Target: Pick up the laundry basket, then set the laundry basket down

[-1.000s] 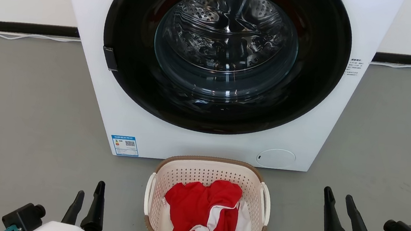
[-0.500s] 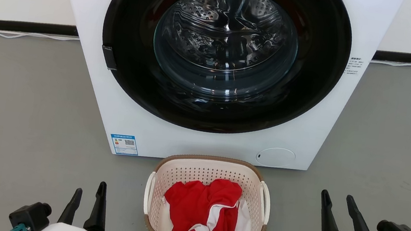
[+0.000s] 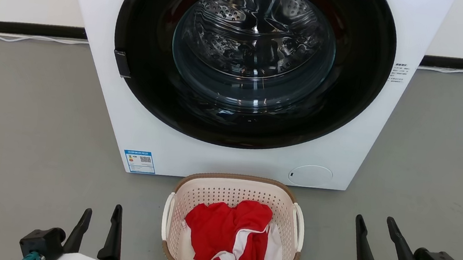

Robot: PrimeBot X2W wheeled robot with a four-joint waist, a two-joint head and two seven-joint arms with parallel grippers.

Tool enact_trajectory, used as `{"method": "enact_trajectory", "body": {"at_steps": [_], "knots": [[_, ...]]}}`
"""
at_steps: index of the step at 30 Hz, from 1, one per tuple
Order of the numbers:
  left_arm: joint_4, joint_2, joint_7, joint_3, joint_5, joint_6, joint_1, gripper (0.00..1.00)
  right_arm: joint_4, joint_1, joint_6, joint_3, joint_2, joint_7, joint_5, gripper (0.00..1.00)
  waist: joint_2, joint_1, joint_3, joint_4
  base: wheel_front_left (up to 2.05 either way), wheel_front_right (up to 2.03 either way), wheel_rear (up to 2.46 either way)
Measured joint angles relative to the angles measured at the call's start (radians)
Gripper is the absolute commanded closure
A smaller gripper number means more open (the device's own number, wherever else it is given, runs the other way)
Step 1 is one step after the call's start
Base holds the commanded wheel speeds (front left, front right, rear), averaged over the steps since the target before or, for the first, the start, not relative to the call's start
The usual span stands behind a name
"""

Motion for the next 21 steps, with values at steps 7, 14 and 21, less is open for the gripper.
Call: {"method": "enact_trajectory", "body": {"at_steps": [7, 14, 21], "knots": [[0.003, 0.001, -0.021, -0.007, 0.079, 0.006, 0.000, 0.00, 0.011, -0.001, 0.000, 0.002, -0.002, -0.018, -0.083, 0.00, 0.0000, 0.0000, 0.002, -0.001, 0.00, 0.00, 0.00], [0.011, 0.002, -0.031, -0.012, 0.120, 0.006, 0.000, 0.00, 0.014, -0.019, 0.000, 0.004, -0.004, -0.035, -0.140, 0.00, 0.0000, -0.0001, 0.003, -0.004, 0.00, 0.00, 0.00], [0.021, 0.002, -0.033, -0.012, 0.120, 0.006, 0.000, 0.00, 0.014, -0.019, 0.000, 0.002, -0.004, -0.035, -0.140, 0.00, 0.0000, 0.0000, 0.004, -0.006, 0.00, 0.00, 0.00]]}}
